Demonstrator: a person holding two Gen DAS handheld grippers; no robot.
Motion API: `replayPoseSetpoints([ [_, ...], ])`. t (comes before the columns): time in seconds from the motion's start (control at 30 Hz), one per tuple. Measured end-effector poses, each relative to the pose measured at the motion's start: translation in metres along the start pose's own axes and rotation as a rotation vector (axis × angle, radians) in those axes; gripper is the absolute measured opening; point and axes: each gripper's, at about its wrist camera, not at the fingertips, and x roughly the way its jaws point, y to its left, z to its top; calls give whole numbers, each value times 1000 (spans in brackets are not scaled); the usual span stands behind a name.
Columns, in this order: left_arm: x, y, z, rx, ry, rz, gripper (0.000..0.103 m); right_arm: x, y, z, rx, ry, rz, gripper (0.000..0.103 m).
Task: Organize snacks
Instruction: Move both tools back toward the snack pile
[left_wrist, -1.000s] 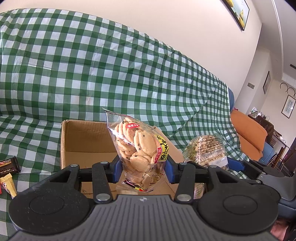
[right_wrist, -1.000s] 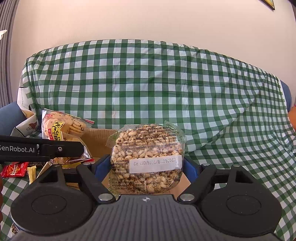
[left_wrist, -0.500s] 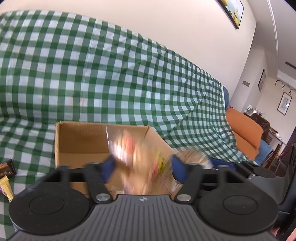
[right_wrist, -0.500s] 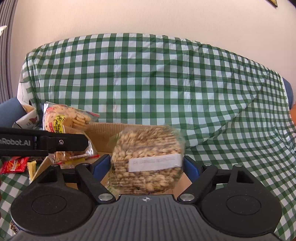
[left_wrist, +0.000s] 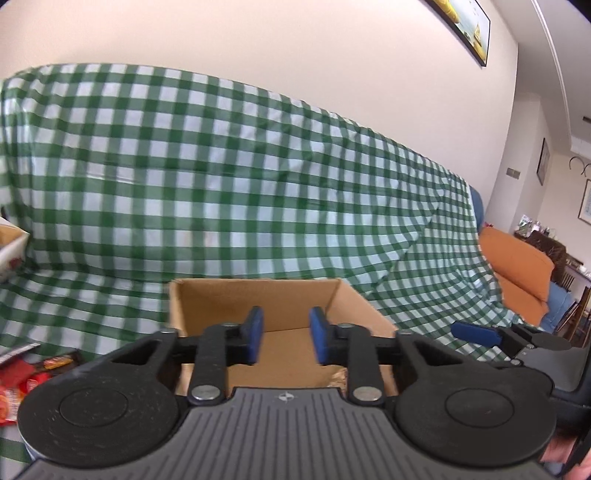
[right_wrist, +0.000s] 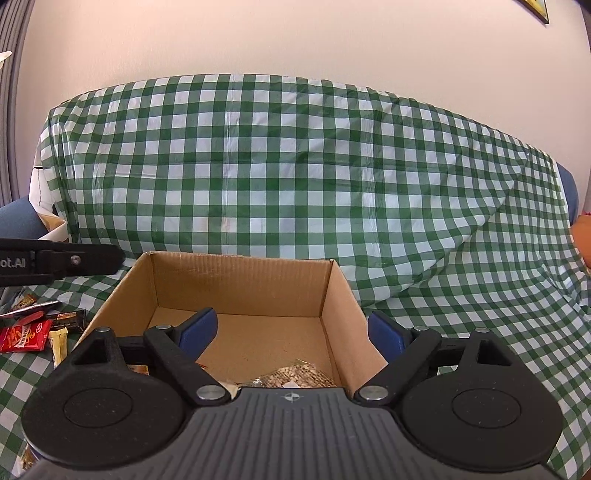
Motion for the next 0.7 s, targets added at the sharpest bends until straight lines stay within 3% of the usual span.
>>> replayPoseSetpoints([
  [0.07,-12,10,7,23,2,1,19,-1,4,0,11,-7,12,81],
  [0.13,-25,20,15,74,-1,16,19,-2,8,0,34,-7,42,60],
  [0.23,-46,35,20,199,4,67,19,-5,16,1,67,-15,93,39],
  [0.33,-55,60,9,293,40,139,19,-9,31,3,76,-38,127,39],
  [0.4,-55,84,-9,275,88,196,19,-10,43,4,72,-41,158,39],
  [0.47,-43,105,-24,282,222,275,19,-9,57,4,60,-42,190,39],
  [0.5,-41,111,-28,298,234,325,19,-9,64,3,54,-41,205,39],
  [0.63,-38,138,-44,273,263,344,20,-5,97,3,27,-28,271,39],
  [0.7,-32,152,-55,295,321,382,20,-4,114,1,14,-20,306,39],
])
